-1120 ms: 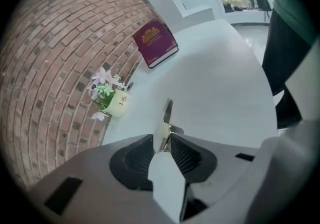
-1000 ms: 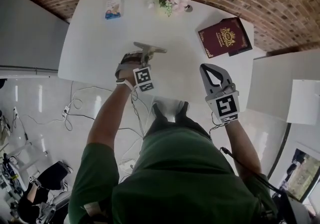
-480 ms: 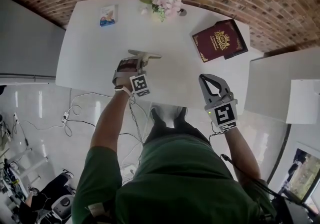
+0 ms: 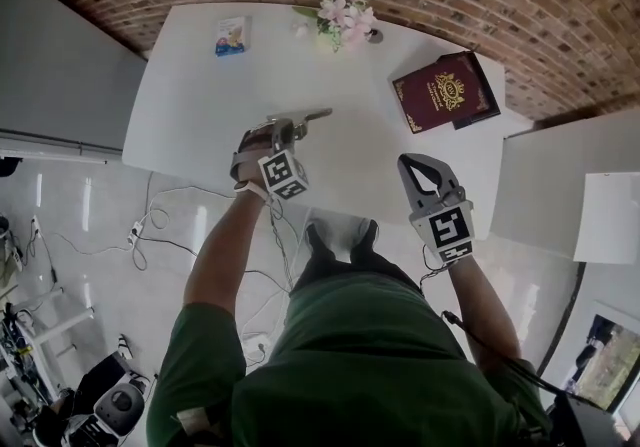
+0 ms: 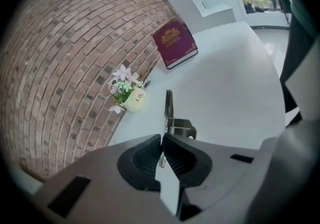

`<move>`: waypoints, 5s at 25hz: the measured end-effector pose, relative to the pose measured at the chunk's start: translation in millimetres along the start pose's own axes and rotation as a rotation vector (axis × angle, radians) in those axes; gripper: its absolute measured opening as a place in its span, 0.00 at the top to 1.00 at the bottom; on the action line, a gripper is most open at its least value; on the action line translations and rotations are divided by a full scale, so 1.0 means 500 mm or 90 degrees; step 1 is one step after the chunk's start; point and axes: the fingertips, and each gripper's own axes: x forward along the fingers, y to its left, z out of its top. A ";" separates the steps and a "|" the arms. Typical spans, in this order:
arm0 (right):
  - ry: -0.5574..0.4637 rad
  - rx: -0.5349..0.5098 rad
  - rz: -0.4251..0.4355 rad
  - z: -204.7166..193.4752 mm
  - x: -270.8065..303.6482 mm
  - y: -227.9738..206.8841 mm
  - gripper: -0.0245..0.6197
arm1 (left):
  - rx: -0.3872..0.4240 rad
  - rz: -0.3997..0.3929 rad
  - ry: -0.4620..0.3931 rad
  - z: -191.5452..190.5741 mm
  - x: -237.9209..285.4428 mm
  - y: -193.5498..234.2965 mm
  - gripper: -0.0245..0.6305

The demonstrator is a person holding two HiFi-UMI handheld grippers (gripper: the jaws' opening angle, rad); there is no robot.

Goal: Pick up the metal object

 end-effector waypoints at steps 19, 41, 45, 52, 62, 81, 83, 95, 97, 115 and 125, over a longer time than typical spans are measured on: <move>-0.074 0.018 0.051 0.084 0.018 0.022 0.96 | -0.272 0.073 -0.104 0.066 -0.253 0.091 0.93; -0.194 0.104 0.039 0.208 -0.047 -0.030 0.96 | -0.540 0.149 -0.288 0.160 -0.503 0.185 0.94; -0.211 0.132 0.045 0.225 -0.061 -0.042 0.96 | -0.596 0.130 -0.356 0.191 -0.538 0.206 0.94; -0.245 0.161 0.046 0.244 -0.081 -0.061 0.96 | -0.679 0.109 -0.434 0.207 -0.555 0.236 0.94; -0.236 0.195 0.046 0.226 -0.072 -0.080 0.96 | -0.734 0.088 -0.479 0.210 -0.561 0.255 0.94; -0.228 0.186 0.045 0.233 -0.040 -0.084 0.96 | -0.847 -0.002 -0.582 0.199 -0.563 0.281 0.94; -0.228 0.182 0.042 0.237 -0.035 -0.084 0.96 | -0.861 -0.004 -0.597 0.189 -0.563 0.285 0.94; -0.265 0.104 0.005 0.276 -0.050 -0.086 0.96 | -0.944 -0.006 -0.593 0.143 -0.559 0.292 0.94; -0.265 0.101 0.005 0.278 -0.047 -0.085 0.96 | -0.947 -0.012 -0.594 0.142 -0.555 0.292 0.94; -0.268 0.054 -0.023 0.294 -0.054 -0.080 0.96 | -0.977 -0.037 -0.599 0.140 -0.547 0.273 0.94; -0.275 0.020 -0.037 0.304 -0.065 -0.079 0.96 | -0.980 -0.051 -0.605 0.148 -0.549 0.263 0.94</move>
